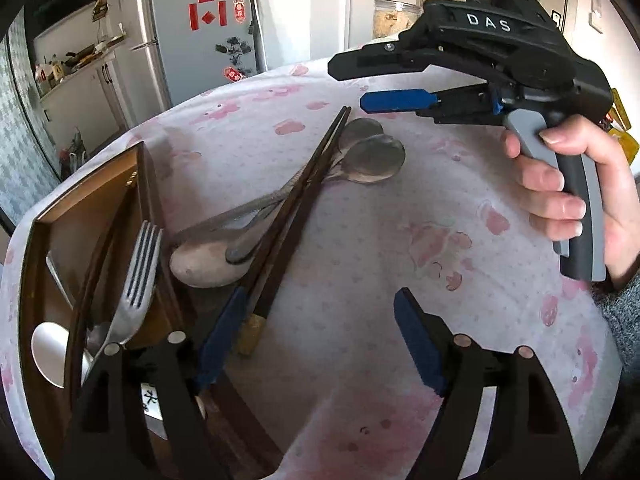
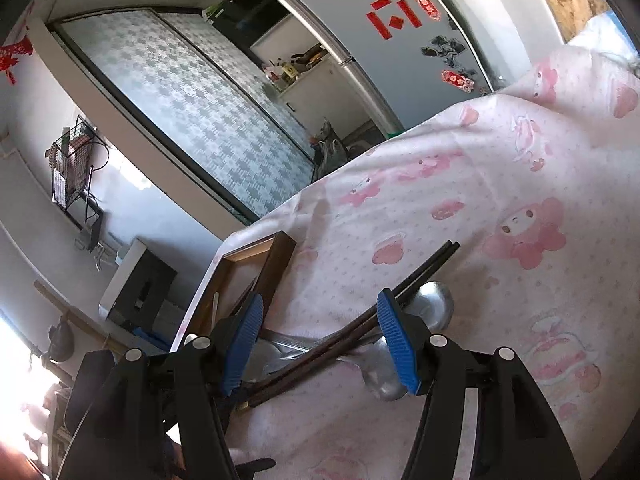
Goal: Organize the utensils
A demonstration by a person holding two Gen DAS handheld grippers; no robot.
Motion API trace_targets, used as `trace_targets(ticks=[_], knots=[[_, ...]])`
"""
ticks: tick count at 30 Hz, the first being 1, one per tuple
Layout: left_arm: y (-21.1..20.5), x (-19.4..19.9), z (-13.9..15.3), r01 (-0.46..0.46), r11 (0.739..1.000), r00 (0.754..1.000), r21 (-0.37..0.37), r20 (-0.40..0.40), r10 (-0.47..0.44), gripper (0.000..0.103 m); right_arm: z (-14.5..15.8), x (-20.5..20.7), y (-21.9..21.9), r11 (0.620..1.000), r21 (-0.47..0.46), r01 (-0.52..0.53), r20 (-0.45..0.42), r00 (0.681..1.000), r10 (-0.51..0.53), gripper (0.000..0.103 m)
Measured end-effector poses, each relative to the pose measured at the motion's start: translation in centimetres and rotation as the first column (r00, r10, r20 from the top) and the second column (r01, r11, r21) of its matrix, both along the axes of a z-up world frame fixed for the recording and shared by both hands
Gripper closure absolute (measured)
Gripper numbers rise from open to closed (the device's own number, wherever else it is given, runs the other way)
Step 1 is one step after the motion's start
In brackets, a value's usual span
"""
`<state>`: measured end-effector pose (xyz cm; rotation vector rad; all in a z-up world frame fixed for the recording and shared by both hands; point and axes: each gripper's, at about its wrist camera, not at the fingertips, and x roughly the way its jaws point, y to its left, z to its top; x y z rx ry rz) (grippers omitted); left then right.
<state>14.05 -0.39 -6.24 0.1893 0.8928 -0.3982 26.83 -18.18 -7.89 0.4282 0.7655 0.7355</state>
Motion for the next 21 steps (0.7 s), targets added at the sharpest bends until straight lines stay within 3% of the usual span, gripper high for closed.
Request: trace_targets(ticks=[5, 7, 9, 15, 18, 21], knots=[[-1.0, -0.4, 0.0, 0.03, 1.0, 0.999, -0.003, -0.012, -0.03, 0.029, 0.0, 0.0, -0.5, 1.0, 0.014, 0.011, -0.01, 1.0, -0.011, 0.043], [-1.1, -0.6, 0.1, 0.022, 1.0, 1.0, 0.009, -0.005, -0.022, 0.047, 0.0, -0.1, -0.6, 1.0, 0.019, 0.015, -0.009, 1.0, -0.014, 0.042], [-0.7, -0.3, 0.3, 0.013, 1.0, 1.0, -0.009, -0.016, -0.013, 0.054, -0.1, -0.1, -0.7, 1.0, 0.022, 0.016, -0.013, 1.0, -0.016, 0.043], [0.4, 1.2, 0.0, 0.0, 0.998, 0.998, -0.068, -0.07, -0.004, 0.06, -0.4, 0.2, -1.4, 0.999, 0.031, 0.039, -0.028, 0.999, -0.038, 0.042], [0.1, 1.2, -0.2, -0.017, 0.999, 0.999, -0.04, -0.05, 0.015, 0.095, -0.6, 0.3, -2.1, 0.997, 0.05, 0.051, -0.042, 0.998, -0.049, 0.043], [0.2, 1.2, -0.2, -0.028, 0.998, 0.998, -0.064, -0.05, 0.025, 0.096, -0.7, 0.5, -2.5, 0.996, 0.059, 0.059, -0.057, 0.997, -0.056, 0.043]])
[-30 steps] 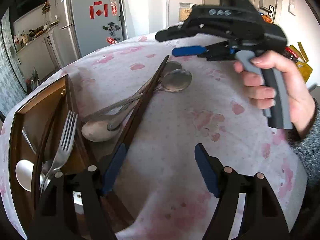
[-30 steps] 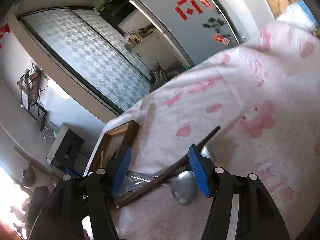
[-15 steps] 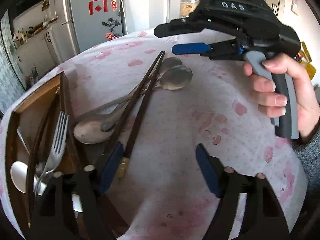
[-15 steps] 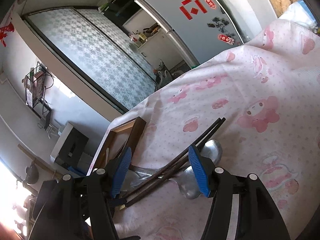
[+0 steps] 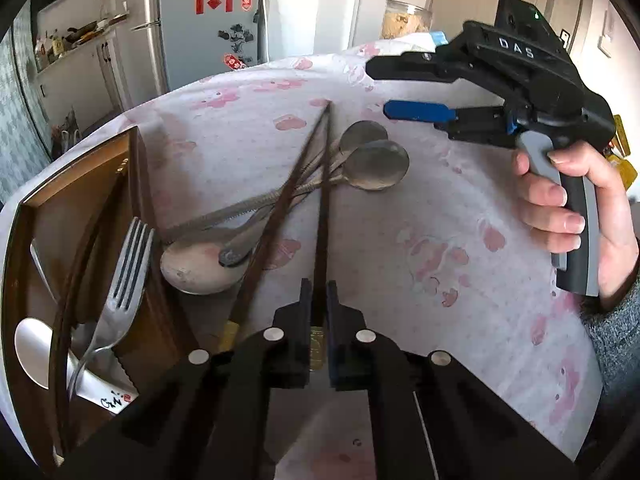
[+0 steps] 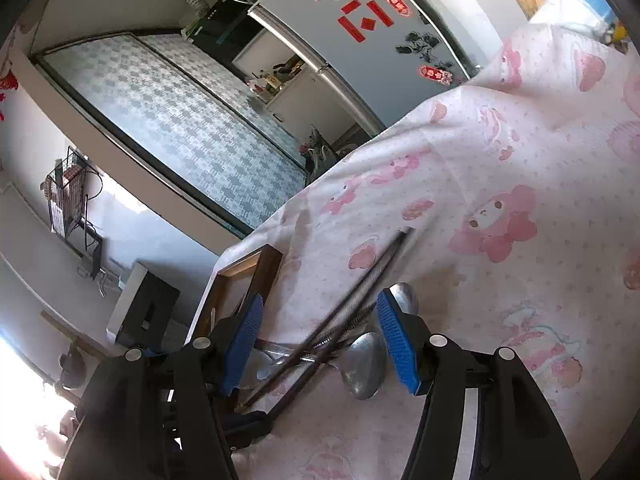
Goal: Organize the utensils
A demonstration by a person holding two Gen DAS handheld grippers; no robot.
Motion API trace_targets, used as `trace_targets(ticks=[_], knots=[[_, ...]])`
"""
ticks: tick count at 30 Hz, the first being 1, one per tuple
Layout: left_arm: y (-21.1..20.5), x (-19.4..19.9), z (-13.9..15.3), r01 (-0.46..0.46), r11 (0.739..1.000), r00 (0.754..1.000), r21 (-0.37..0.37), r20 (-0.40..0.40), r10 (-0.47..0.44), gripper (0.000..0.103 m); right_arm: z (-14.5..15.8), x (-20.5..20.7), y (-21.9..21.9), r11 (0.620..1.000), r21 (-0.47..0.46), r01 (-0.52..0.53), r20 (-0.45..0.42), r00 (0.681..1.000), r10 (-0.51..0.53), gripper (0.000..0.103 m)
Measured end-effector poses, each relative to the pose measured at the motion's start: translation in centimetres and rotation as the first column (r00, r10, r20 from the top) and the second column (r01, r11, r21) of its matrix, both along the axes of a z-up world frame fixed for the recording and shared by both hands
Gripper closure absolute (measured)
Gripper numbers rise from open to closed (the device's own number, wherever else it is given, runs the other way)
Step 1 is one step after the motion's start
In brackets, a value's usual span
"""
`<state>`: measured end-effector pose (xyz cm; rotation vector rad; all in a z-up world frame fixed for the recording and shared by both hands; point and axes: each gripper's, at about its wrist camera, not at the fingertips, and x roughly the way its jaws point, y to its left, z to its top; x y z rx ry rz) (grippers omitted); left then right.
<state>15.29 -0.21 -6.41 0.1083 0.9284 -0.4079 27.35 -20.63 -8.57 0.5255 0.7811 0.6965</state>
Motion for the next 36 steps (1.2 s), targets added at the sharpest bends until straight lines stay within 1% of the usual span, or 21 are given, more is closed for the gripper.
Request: trace_targets(ticks=[3, 9, 12, 15, 17, 18, 20, 22, 24, 29, 36], knots=[[-0.2, -0.1, 0.1, 0.006, 1.0, 1.0, -0.016, -0.004, -0.006, 0.096, -0.4, 0.2, 0.2, 1.0, -0.024, 0.007, -0.024, 1.0, -0.007, 0.042], [-1.5, -1.4, 2.2, 0.041, 0.999, 0.998, -0.036, 0.047, -0.039, 0.096, -1.4, 0.8, 0.1, 0.999, -0.038, 0.01, -0.058, 0.998, -0.012, 0.043], [-2.4, -2.1, 3.3, 0.06, 0.997, 0.995, -0.048, 0.079, -0.057, 0.096, -1.7, 1.0, 0.0, 0.999, -0.033, 0.008, -0.072, 0.997, -0.01, 0.046], [-3.6, -2.8, 4.4, 0.097, 0.993, 0.991, -0.061, 0.098, -0.09, 0.096, -2.1, 1.1, -0.1, 1.0, -0.027, 0.011, -0.092, 0.996, -0.014, 0.053], [-4.2, -3.1, 4.6, 0.11, 0.993, 0.989, -0.049, 0.102, -0.105, 0.096, -2.3, 1.1, -0.4, 0.999, -0.02, 0.025, -0.101, 0.995, -0.027, 0.065], [-4.6, -3.2, 4.6, 0.117, 0.992, 0.988, -0.041, 0.103, -0.112, 0.096, -2.4, 1.1, -0.8, 0.999, -0.008, 0.037, -0.107, 0.994, -0.038, 0.068], [-4.9, -3.3, 4.3, 0.115, 0.993, 0.989, -0.03, 0.101, -0.111, 0.096, -2.3, 1.1, -1.4, 0.998, 0.001, 0.06, -0.104, 0.993, -0.059, 0.082], [-4.8, -3.4, 4.2, 0.11, 0.993, 0.989, -0.029, 0.101, -0.107, 0.096, -1.9, 0.9, -2.0, 0.997, 0.007, 0.076, -0.093, 0.993, -0.075, 0.087], [-4.7, -3.3, 3.9, 0.11, 0.993, 0.99, -0.032, 0.096, -0.106, 0.096, -1.6, 0.7, -1.9, 0.998, 0.015, 0.069, -0.083, 0.994, -0.068, 0.088], [-3.6, -4.4, 4.2, 0.095, 0.995, 0.99, -0.034, 0.107, -0.09, 0.096, 0.2, 0.1, -0.1, 0.999, -0.009, 0.035, -0.036, 0.999, -0.036, 0.09], [1.5, -7.1, 5.5, 0.029, 0.998, 0.989, -0.056, 0.145, -0.021, 0.096, 2.3, -0.9, 6.0, 0.997, -0.061, -0.039, -0.014, 0.999, 0.038, 0.09]])
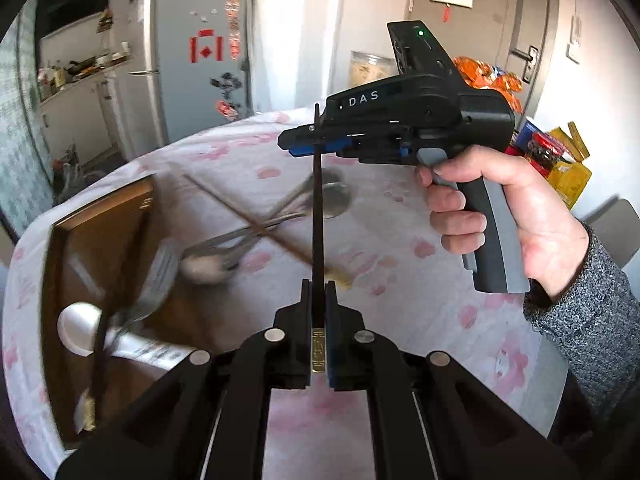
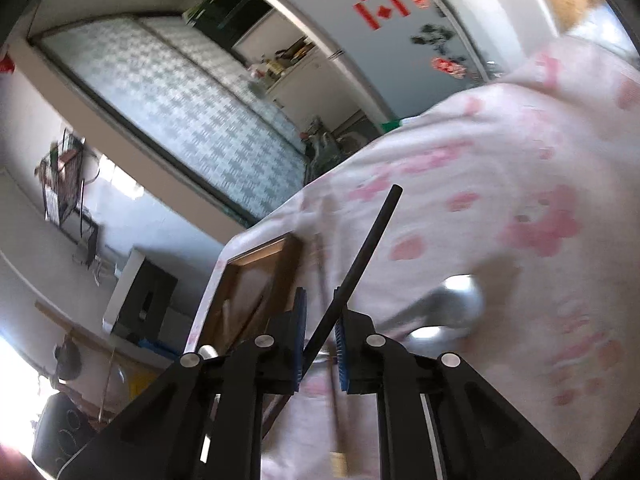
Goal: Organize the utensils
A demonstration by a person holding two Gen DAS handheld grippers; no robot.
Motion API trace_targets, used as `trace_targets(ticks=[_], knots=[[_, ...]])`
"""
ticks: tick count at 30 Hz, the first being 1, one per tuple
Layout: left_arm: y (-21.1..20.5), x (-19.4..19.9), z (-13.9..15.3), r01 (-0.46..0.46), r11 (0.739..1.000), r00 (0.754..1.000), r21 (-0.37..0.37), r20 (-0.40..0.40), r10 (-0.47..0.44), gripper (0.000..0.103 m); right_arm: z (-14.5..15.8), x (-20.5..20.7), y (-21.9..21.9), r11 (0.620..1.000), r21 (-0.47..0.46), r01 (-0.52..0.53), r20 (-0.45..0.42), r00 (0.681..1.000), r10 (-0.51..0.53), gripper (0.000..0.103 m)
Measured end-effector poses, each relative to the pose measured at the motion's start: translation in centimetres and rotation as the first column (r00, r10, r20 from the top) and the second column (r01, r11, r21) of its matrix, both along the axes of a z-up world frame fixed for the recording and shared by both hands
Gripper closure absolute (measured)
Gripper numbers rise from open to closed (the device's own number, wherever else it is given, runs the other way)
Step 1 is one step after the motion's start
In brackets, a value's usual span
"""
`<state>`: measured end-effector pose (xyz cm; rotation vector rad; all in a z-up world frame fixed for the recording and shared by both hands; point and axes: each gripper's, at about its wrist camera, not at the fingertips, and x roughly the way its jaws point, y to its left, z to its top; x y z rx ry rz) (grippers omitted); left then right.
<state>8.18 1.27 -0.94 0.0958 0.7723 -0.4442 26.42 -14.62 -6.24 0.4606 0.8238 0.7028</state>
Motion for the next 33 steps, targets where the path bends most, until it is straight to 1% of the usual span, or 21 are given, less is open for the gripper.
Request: trace_targets(ticks=[7, 10, 14, 21, 24, 25, 26, 27, 28, 30, 32, 33], knots=[[6.3, -1.6, 0.1, -0.09, 0.995, 0.996, -0.034, 0.005, 0.09, 0.096, 0.5, -0.1, 8.5, 0.996, -0.043, -0.082, -0.003, 0.997, 0.082, 0.09], [9.0, -1.9, -0.3, -0.129, 0.99, 0.992, -0.05, -0.002, 0.129, 0.096, 0.3, 0.1, 11.7, 0.991, -0.064, -0.115, -0.006, 0.993, 0.115, 0.09], [11.7, -2.1, -0.9, -0.171, 0.984, 0.985, -0.051, -0.008, 0.171, 0.096, -0.5, 0.8, 15.7, 0.985, -0.089, -0.15, -0.022, 0.989, 0.149, 0.09], [14.4, -1.8, -1.9, -0.222, 0.973, 0.975, -0.067, -0.025, 0.221, 0.096, -1.8, 1.5, 19.6, 0.975, -0.15, -0.164, -0.034, 0.986, 0.161, 0.089], [14.9, -1.8, -2.0, -0.238, 0.968, 0.971, -0.078, -0.029, 0.236, 0.096, -2.3, 1.8, 20.3, 0.969, -0.182, -0.168, -0.034, 0.986, 0.164, 0.086], [14.9, -1.7, -1.9, -0.24, 0.968, 0.971, -0.079, -0.03, 0.238, 0.096, -2.4, 1.9, 20.5, 0.966, -0.197, -0.17, -0.036, 0.985, 0.167, 0.083], [14.9, -1.6, -1.9, -0.244, 0.967, 0.97, -0.076, -0.027, 0.242, 0.096, -2.4, 1.9, 20.4, 0.965, -0.2, -0.17, -0.041, 0.985, 0.165, 0.065], [14.9, -1.5, -1.8, -0.248, 0.966, 0.969, -0.075, -0.027, 0.247, 0.096, -2.4, 1.9, 20.3, 0.966, -0.2, -0.165, -0.043, 0.986, 0.16, 0.056], [14.8, -1.4, -1.8, -0.248, 0.966, 0.969, -0.074, -0.028, 0.247, 0.096, -2.2, 1.7, 19.8, 0.968, -0.188, -0.165, -0.039, 0.986, 0.16, 0.043], [14.5, -1.3, -1.5, -0.258, 0.964, 0.966, -0.063, -0.023, 0.257, 0.096, -1.9, 1.4, 19.0, 0.967, -0.198, -0.16, -0.029, 0.987, 0.158, 0.041], [14.1, -1.3, -1.4, -0.262, 0.963, 0.965, -0.054, -0.016, 0.262, 0.092, -1.4, 1.2, 17.8, 0.969, -0.193, -0.156, -0.027, 0.988, 0.154, 0.038], [13.9, -1.2, -1.3, -0.266, 0.963, 0.964, -0.047, -0.012, 0.266, 0.079, -1.1, 1.1, 16.9, 0.971, -0.186, -0.152, -0.022, 0.988, 0.151, 0.038]])
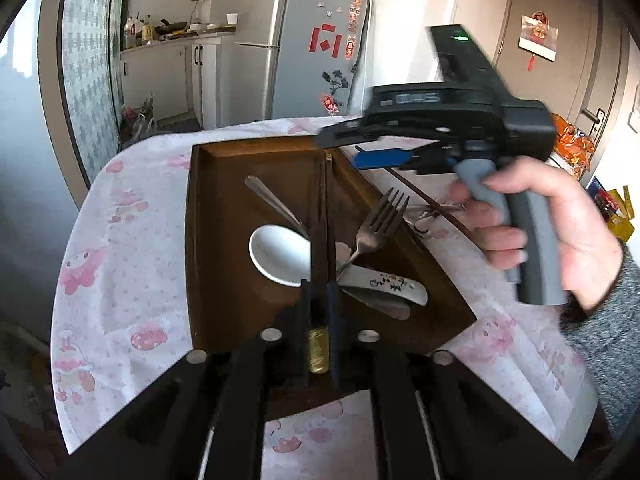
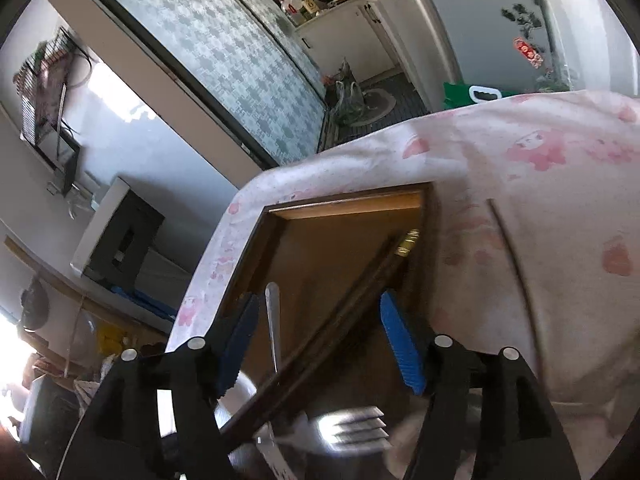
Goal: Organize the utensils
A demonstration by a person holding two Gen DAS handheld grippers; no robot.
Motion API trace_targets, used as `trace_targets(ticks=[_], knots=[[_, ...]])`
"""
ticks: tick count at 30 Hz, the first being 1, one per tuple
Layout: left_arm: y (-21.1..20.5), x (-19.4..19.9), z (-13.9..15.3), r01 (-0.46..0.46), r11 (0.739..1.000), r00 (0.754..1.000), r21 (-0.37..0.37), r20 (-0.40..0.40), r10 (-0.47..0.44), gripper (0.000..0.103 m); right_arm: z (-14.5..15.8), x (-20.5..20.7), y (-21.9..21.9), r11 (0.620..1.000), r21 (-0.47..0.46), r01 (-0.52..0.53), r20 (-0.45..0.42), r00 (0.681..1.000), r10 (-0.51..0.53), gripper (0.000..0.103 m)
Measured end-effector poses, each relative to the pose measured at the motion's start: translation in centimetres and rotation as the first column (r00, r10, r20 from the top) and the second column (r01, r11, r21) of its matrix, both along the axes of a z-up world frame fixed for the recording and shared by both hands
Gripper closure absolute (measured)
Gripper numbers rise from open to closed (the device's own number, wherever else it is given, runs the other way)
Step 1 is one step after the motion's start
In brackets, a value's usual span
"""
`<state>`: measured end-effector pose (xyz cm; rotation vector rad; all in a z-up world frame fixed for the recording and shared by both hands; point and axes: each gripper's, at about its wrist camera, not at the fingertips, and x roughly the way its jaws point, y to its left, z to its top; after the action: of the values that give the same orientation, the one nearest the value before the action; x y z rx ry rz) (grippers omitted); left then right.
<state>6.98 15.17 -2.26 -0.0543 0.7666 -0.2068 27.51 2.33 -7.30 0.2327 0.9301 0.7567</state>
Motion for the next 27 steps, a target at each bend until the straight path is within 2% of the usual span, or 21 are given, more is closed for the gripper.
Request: trace_targets(ticks=[1, 3, 5, 6, 7, 12, 14, 15, 17, 20, 24, 27], knots=[[-0.3, 0.0, 0.1, -0.001, 1.0, 1.0, 0.014, 0.005, 0.001, 0.063, 0.5, -0.2, -1.0, 1.0, 0.001, 0.005, 0.007, 1.0, -0.005, 0.038], [-0.8, -0.3, 0.4, 0.0, 1.0, 1.0, 0.023, 0.021, -0.001, 0.047, 1.3, -0.7, -2.7, 1.0, -0.005, 0.004, 0.024, 1.0, -0.004, 0.037], [-1.5, -0.7, 0.9, 0.011, 0.999, 0.999, 0.032, 0.038, -0.012, 0.042, 2.3, -1.3, -4.7, 1.0, -0.029, 0.01, 0.056, 0.998, -0.008, 0.037], [-1.6, -1.0, 1.1, 0.013, 0.999, 0.999, 0.034, 0.05, -0.015, 0.033, 2.7, -2.0, -6.2, 0.998, -0.059, 0.01, 0.077, 0.997, -0.005, 0.037], [-1.8, -1.2, 1.4, 0.013, 0.999, 0.998, 0.037, 0.059, -0.015, 0.03, 2.8, -2.4, -7.1, 0.997, -0.082, 0.01, 0.089, 0.996, -0.003, 0.037], [-3.8, -1.6, 2.4, 0.055, 0.998, 0.996, -0.001, 0.076, -0.055, 0.025, 2.2, -5.5, -11.5, 0.978, -0.206, 0.037, 0.14, 0.99, -0.008, 0.037], [-4.9, -1.6, 2.4, 0.08, 0.997, 0.994, -0.015, 0.074, -0.078, 0.023, 1.6, -6.9, -12.5, 0.97, -0.241, 0.022, 0.15, 0.988, 0.015, 0.051], [-5.6, -1.6, 2.3, 0.095, 0.995, 0.993, -0.022, 0.074, -0.093, 0.023, 1.2, -7.7, -12.7, 0.963, -0.27, 0.011, 0.158, 0.987, 0.033, 0.054], [-6.6, -1.5, 2.1, 0.118, 0.993, 0.991, -0.027, 0.071, -0.116, 0.023, 0.1, -9.0, -12.6, 0.938, -0.346, -0.01, 0.158, 0.985, 0.069, 0.061], [-7.7, -1.4, 2.0, 0.136, 0.99, 0.989, -0.035, 0.066, -0.133, 0.022, -1.2, -10.1, -11.4, 0.894, -0.449, 0.002, 0.196, 0.976, 0.097, 0.062], [-8.3, -1.1, 1.8, 0.144, 0.989, 0.988, -0.035, 0.055, -0.142, 0.022, -2.6, -9.6, -9.7, 0.871, -0.492, 0.005, 0.204, 0.973, 0.11, 0.063], [-8.2, -0.5, 1.5, 0.131, 0.991, 0.991, -0.028, 0.036, -0.13, 0.022, -3.4, -9.0, -8.5, 0.84, -0.542, 0.022, 0.217, 0.969, 0.115, 0.074]])
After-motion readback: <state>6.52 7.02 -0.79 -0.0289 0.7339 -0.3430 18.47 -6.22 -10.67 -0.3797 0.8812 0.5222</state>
